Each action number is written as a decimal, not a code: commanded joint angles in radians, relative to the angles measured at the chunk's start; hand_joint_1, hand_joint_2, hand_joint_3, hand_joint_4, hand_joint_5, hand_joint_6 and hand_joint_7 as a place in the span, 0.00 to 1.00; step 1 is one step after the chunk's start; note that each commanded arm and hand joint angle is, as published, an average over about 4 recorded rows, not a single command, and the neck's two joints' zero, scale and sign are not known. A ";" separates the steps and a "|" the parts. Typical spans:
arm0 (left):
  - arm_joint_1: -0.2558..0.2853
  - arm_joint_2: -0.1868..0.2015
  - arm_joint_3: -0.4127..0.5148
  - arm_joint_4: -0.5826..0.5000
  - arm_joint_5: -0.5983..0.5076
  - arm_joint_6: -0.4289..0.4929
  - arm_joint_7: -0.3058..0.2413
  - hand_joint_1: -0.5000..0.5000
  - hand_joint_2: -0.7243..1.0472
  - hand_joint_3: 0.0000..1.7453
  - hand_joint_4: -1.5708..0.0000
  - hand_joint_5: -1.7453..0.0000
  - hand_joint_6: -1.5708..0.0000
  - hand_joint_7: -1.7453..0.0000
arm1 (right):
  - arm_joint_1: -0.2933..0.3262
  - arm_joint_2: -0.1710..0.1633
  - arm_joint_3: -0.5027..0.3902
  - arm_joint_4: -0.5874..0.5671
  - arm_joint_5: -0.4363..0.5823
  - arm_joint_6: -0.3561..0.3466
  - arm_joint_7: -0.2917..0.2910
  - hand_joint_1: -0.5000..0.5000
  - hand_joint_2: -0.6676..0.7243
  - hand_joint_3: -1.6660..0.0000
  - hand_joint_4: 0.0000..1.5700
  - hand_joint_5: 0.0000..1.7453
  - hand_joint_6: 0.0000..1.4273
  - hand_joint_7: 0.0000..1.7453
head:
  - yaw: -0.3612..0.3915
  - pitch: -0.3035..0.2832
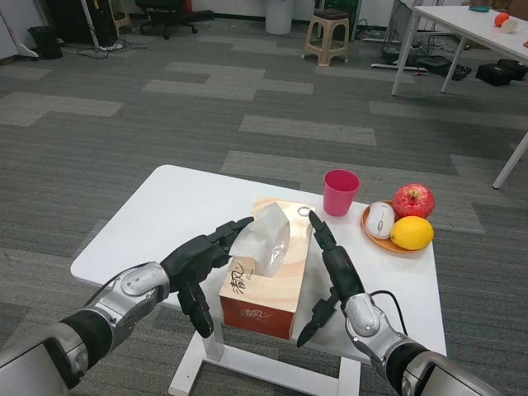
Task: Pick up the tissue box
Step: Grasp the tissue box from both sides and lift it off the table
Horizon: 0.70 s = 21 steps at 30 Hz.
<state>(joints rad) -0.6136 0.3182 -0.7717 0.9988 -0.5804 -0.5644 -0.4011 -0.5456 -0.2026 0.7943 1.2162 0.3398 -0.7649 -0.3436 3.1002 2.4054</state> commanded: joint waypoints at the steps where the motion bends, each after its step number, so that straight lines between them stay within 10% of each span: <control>1: 0.009 -0.010 -0.010 -0.003 0.001 0.002 -0.003 1.00 0.15 0.00 1.00 1.00 1.00 1.00 | -0.023 0.004 0.017 0.024 0.007 0.015 -0.017 0.04 0.85 0.95 0.05 0.00 0.00 0.01 | 0.000 -0.002; 21: 0.000 -0.027 -0.035 0.017 -0.017 0.001 0.004 1.00 0.15 0.00 1.00 1.00 1.00 1.00 | -0.048 0.028 0.094 0.101 0.007 0.045 -0.064 0.04 0.91 0.98 0.10 0.00 0.00 0.01 | 0.005 -0.028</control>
<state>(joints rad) -0.6147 0.2965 -0.7946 1.0089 -0.6013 -0.5653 -0.3894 -0.5852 -0.1773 0.8806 1.3023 0.3408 -0.7412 -0.4081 3.1058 2.3795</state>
